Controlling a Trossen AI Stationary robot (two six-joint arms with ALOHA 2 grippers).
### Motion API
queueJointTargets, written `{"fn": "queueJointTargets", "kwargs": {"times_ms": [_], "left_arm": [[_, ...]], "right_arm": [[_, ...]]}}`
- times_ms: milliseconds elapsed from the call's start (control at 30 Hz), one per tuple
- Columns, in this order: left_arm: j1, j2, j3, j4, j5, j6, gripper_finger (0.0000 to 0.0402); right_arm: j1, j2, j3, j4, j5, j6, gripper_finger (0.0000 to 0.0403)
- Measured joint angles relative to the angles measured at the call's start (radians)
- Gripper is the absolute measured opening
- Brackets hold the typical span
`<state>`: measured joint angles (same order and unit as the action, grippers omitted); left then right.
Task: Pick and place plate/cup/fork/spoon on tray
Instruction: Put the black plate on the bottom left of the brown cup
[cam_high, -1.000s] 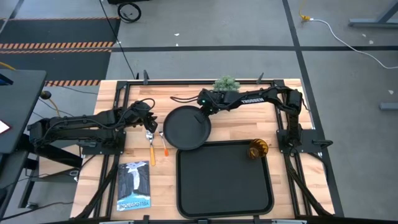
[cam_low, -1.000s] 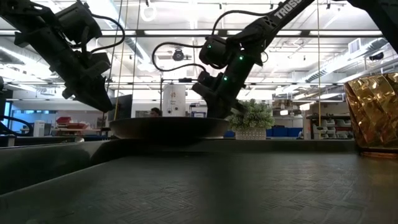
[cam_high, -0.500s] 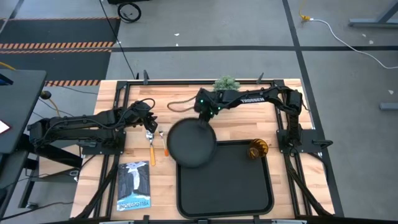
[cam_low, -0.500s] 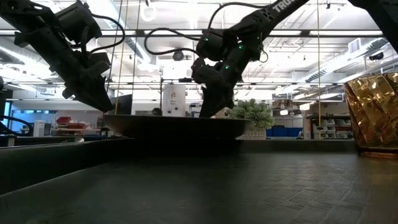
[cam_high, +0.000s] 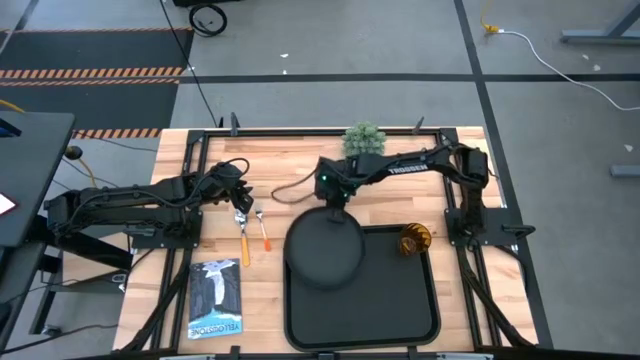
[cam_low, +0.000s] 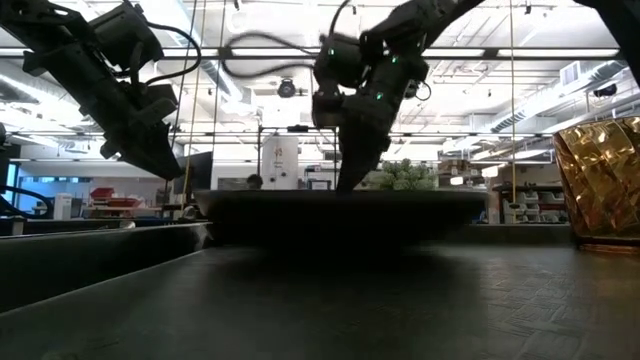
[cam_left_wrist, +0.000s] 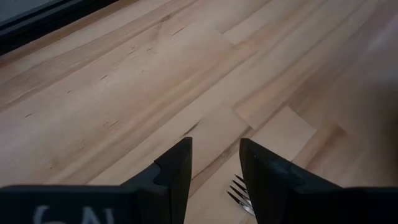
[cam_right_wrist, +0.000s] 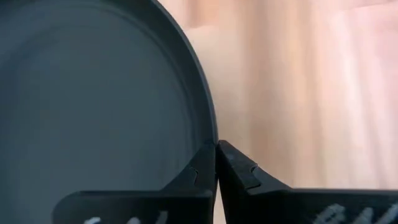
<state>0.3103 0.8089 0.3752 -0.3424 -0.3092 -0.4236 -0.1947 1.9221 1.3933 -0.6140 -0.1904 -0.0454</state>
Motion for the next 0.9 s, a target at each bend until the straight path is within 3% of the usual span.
{"fn": "queueJointTargets", "kwargs": {"times_ms": [233, 500, 900], "left_arm": [[0.0, 0.0, 0.0, -0.001, 0.0, -0.005, 0.0142], [0.0, 0.0, 0.001, -0.001, 0.0, -0.01, 0.0142], [0.0, 0.0, 0.001, 0.001, 0.0, -0.009, 0.0142]], "right_arm": [[0.125, -0.031, 0.0, -0.056, 0.081, -0.05, 0.0009], [0.25, -0.037, -0.006, -0.132, 0.084, -0.139, 0.0009], [0.345, -0.037, -0.006, -0.174, 0.04, -0.307, 0.001]]}}
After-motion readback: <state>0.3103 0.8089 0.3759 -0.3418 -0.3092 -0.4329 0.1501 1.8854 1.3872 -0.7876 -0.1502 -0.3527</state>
